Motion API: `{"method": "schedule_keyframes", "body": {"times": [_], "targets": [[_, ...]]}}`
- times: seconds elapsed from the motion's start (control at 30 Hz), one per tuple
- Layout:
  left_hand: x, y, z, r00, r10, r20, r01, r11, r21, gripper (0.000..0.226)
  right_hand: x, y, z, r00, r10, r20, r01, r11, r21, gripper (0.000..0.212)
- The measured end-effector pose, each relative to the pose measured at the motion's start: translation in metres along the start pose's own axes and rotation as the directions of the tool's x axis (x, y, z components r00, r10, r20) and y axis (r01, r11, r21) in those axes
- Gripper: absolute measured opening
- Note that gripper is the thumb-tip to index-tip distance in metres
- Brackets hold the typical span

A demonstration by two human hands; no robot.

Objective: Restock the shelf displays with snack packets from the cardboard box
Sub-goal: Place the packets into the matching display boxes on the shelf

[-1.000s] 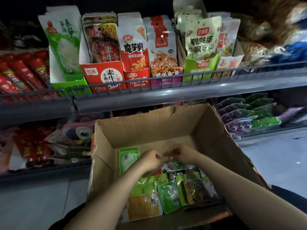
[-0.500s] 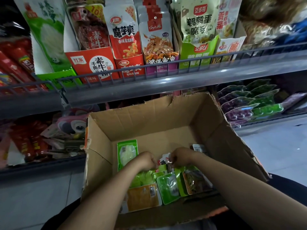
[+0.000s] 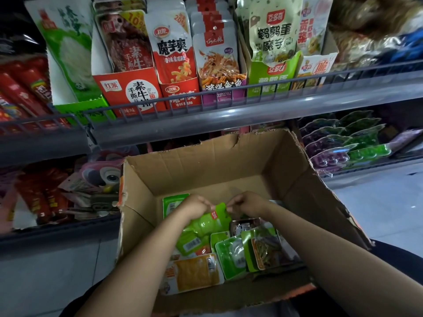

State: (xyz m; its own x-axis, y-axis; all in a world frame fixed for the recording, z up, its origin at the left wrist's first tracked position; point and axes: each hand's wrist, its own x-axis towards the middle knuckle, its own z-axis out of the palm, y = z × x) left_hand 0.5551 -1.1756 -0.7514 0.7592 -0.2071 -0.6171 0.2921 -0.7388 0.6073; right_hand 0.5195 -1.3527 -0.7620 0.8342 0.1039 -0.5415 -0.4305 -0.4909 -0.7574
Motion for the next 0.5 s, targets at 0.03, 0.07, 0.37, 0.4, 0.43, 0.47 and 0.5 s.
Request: {"method": "schedule_keyframes", "body": {"times": [0.03, 0.07, 0.37, 0.4, 0.43, 0.47, 0.5], "targets": [[0.000, 0.004, -0.005, 1.000, 0.013, -0.023, -0.014, 0.998, -0.063, 0.014, 0.000, -0.005, 0.000, 1.000, -0.015, -0.026, 0.016, 0.999, 0.037, 0.016], [-0.002, 0.009, -0.009, 0.999, 0.019, -0.043, -0.024, 0.993, -0.114, 0.010, 0.000, -0.011, -0.001, 0.999, -0.013, -0.048, 0.016, 0.997, 0.077, 0.009], [-0.025, 0.053, -0.037, 0.932, 0.264, -0.246, -0.350, 0.829, -0.436, 0.011, -0.030, -0.074, -0.040, 0.960, -0.129, -0.249, 0.168, 0.976, 0.142, 0.016], [-0.030, 0.060, -0.039, 0.907, 0.322, -0.273, -0.414, 0.804, -0.426, 0.012, -0.036, -0.081, -0.047, 0.953, -0.139, -0.268, 0.182, 0.973, 0.143, 0.016], [-0.037, 0.066, -0.040, 0.882, 0.374, -0.287, -0.467, 0.779, -0.419, 0.018, -0.042, -0.089, -0.053, 0.945, -0.146, -0.292, 0.196, 0.969, 0.150, 0.017], [-0.042, 0.072, -0.041, 0.856, 0.423, -0.297, -0.514, 0.757, -0.403, 0.026, -0.049, -0.095, -0.059, 0.937, -0.150, -0.316, 0.208, 0.965, 0.160, 0.019], [-0.048, 0.076, -0.042, 0.828, 0.470, -0.306, -0.558, 0.741, -0.373, 0.033, -0.056, -0.101, -0.064, 0.932, -0.148, -0.332, 0.216, 0.960, 0.179, 0.020]]}}
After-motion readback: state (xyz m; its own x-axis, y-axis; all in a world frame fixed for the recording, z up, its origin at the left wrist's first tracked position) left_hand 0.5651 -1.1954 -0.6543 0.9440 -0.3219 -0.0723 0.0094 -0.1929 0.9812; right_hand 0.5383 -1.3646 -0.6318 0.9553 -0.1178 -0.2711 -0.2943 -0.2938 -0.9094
